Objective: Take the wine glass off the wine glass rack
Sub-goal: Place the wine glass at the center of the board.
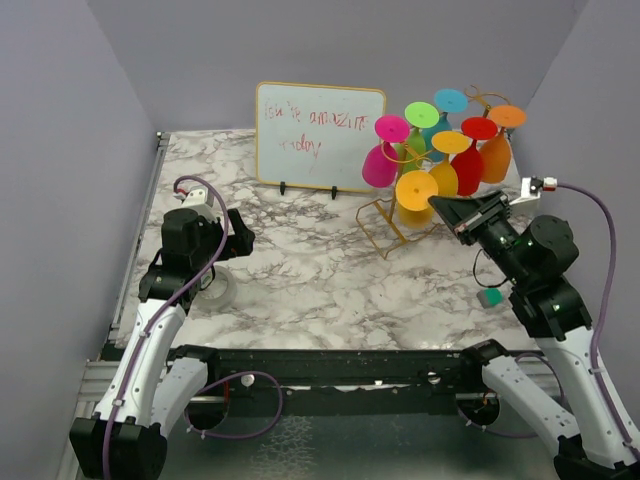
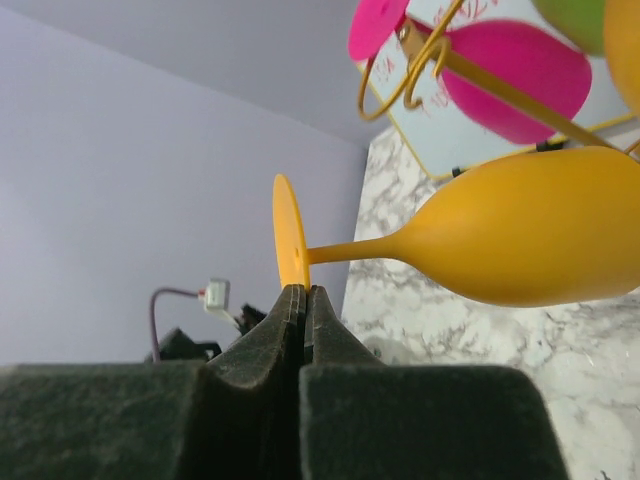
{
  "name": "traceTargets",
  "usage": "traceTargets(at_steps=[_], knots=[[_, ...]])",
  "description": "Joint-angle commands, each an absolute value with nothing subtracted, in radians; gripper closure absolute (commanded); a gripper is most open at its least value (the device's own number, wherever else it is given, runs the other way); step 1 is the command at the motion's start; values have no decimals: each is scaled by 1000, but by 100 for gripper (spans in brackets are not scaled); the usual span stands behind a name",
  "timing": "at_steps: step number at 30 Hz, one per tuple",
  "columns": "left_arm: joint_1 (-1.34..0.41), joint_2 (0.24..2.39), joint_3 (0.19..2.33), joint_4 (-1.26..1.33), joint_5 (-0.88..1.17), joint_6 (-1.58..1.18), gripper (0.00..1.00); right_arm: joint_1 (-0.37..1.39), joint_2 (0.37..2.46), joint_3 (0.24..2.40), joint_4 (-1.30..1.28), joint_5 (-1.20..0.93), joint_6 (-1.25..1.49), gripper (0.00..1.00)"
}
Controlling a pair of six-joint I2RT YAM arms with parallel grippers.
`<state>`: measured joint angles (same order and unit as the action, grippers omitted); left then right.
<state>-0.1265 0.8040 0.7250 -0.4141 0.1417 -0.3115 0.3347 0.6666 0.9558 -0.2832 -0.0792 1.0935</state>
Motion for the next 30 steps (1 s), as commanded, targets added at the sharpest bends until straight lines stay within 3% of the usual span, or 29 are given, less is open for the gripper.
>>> traceTargets(at_steps=[1, 13, 20, 26, 30], knots=[[-127, 807, 716, -423, 150, -321, 1, 341, 641, 897, -336, -281, 987, 100], [-127, 835, 730, -442, 149, -324, 1, 341, 560, 690, -270, -538, 594, 99], [-127, 825, 716, -402, 223, -321, 1, 341, 452, 592, -198, -478, 592, 99], [-127, 779, 712, -370, 326, -311, 1, 341, 421, 693, -473, -375, 594, 99], [-125, 714, 686, -302, 306, -324, 1, 341, 367, 641, -341, -426, 625, 99]])
